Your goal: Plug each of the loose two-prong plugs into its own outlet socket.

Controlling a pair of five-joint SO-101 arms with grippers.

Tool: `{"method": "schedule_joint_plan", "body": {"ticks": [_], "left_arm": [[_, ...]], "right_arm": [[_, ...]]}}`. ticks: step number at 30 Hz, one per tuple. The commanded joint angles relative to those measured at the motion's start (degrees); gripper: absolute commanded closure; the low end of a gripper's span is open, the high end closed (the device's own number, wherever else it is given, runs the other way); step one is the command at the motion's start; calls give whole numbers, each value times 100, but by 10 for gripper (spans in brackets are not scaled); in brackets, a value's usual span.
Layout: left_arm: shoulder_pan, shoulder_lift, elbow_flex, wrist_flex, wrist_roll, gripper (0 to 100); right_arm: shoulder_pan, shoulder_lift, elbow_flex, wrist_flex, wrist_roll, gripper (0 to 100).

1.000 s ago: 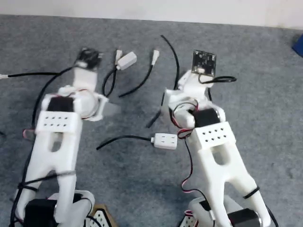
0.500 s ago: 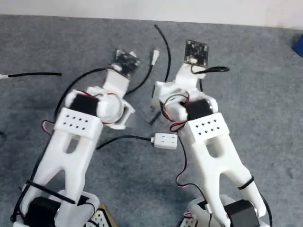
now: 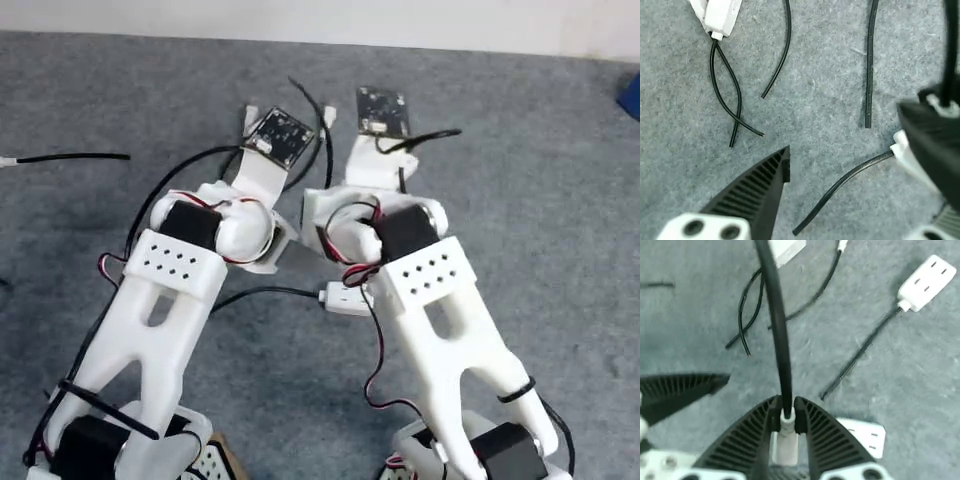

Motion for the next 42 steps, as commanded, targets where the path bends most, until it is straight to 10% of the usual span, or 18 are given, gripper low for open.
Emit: {"method": "schedule_joint_plan", "body": {"ticks": [1, 31, 42], "left_arm": [[-207, -48, 13, -290, 26, 537], [-523, -57, 75, -281, -229, 566], [-2422, -57, 1604, -2048, -721, 566]], "right_arm": [[-66, -57, -532, 611, 255, 991], [910, -40, 681, -136, 1029, 991], [963, -48, 1015, 31, 1231, 991]]}}
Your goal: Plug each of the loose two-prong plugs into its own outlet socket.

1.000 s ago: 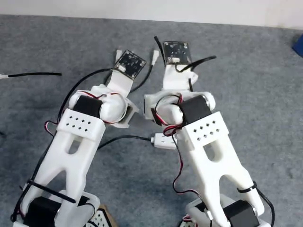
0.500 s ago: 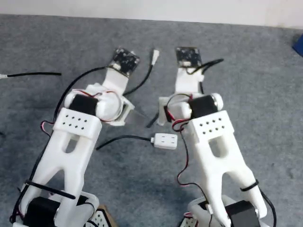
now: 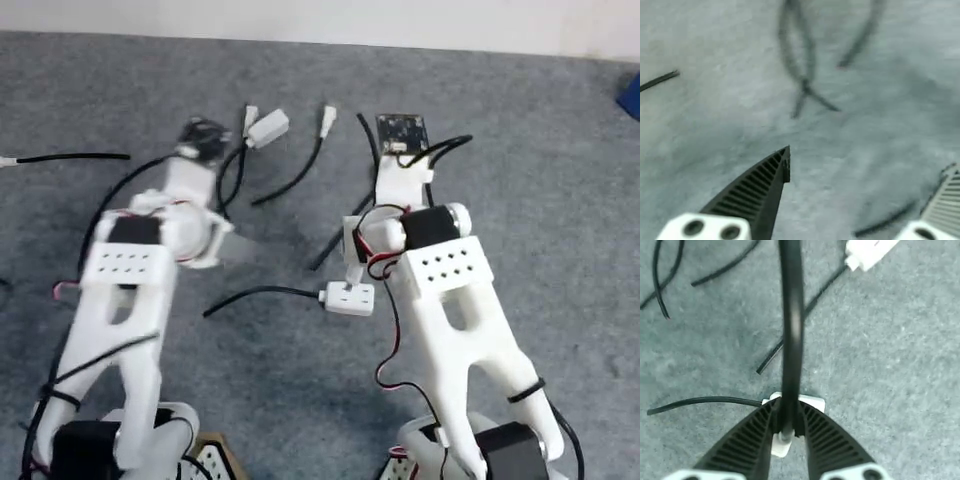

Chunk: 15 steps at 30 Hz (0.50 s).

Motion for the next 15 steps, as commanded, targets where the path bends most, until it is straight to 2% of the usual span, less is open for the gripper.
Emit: {"method": "schedule_joint_plan", "body": {"ticks": [1, 4, 8, 15], "left_arm": [[-541, -57, 303, -554, -176, 566], [-769, -57, 637, -818, -519, 568], [-936, -57, 927, -1178, -536, 568], [-1033, -57, 998, -1204, -536, 568]], "right_arm": [[75, -48, -48, 22, 79, 991], [75, -48, -57, 22, 79, 991], [75, -57, -57, 66, 202, 991], [84, -48, -22, 312, 369, 991]]}}
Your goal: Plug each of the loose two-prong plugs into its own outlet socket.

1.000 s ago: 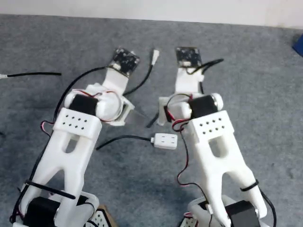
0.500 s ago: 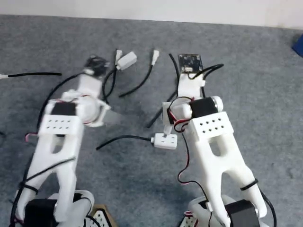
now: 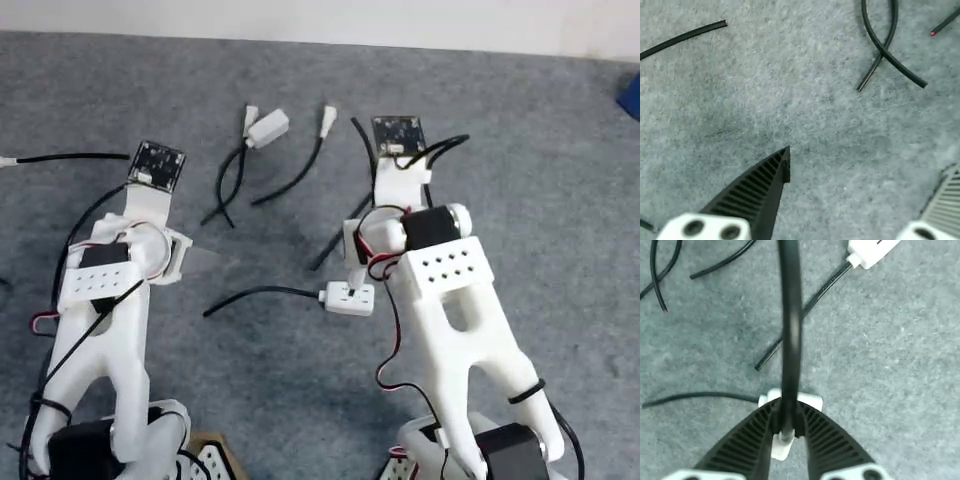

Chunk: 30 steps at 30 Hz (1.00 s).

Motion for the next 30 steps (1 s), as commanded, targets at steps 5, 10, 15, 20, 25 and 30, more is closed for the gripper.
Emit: {"method": "schedule_joint_plan", "body": {"ticks": [5, 10, 15, 20, 25, 30], "left_arm": [[-40, -57, -22, -79, -53, 568], [92, -57, -22, -79, -53, 568], [48, -57, -22, -70, -53, 568], [84, -57, 127, -97, -62, 568], [66, -57, 127, -97, -70, 568], [48, -57, 136, -79, -316, 568]], "right_arm": [[84, -48, -40, 92, 114, 991], [84, -40, -92, -119, 185, 990], [1121, 303, 4, -391, 923, 991], [1991, 1516, 171, -866, 1407, 991], [1982, 2105, 136, -1235, 1371, 991], [1921, 2009, 127, -1288, 1407, 989]]}}
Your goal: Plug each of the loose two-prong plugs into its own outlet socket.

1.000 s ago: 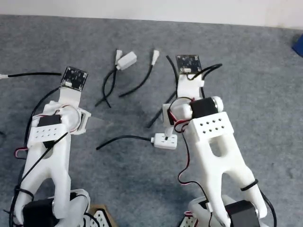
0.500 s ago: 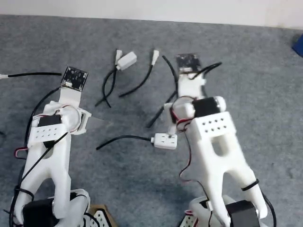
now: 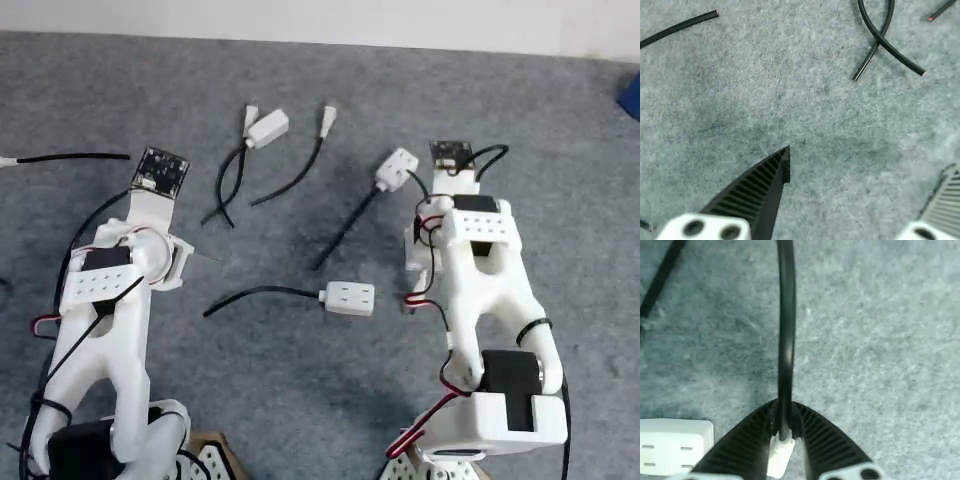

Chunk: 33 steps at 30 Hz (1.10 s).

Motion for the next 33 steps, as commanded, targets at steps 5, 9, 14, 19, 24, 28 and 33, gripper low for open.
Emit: {"method": "schedule_joint_plan", "body": {"ticks": [5, 9, 14, 19, 24, 28, 33], "left_arm": [[75, -57, -31, -62, -97, 568], [75, -57, -31, -53, -97, 568], [75, -57, -22, -53, -97, 568], [75, -57, 119, -53, -97, 568], [66, -57, 198, -70, -105, 568], [48, -66, 189, -70, -114, 568], [40, -66, 189, -70, -114, 568]], "right_arm": [[84, -145, -75, -75, 88, 877], [92, -127, -57, 22, 299, 794], [119, -101, -22, -110, 352, 793], [189, -48, -22, -163, 378, 793], [180, 725, -215, -268, 325, 793], [198, 1481, -752, -277, 325, 793], [207, 2062, -1429, -268, 325, 793]]}}
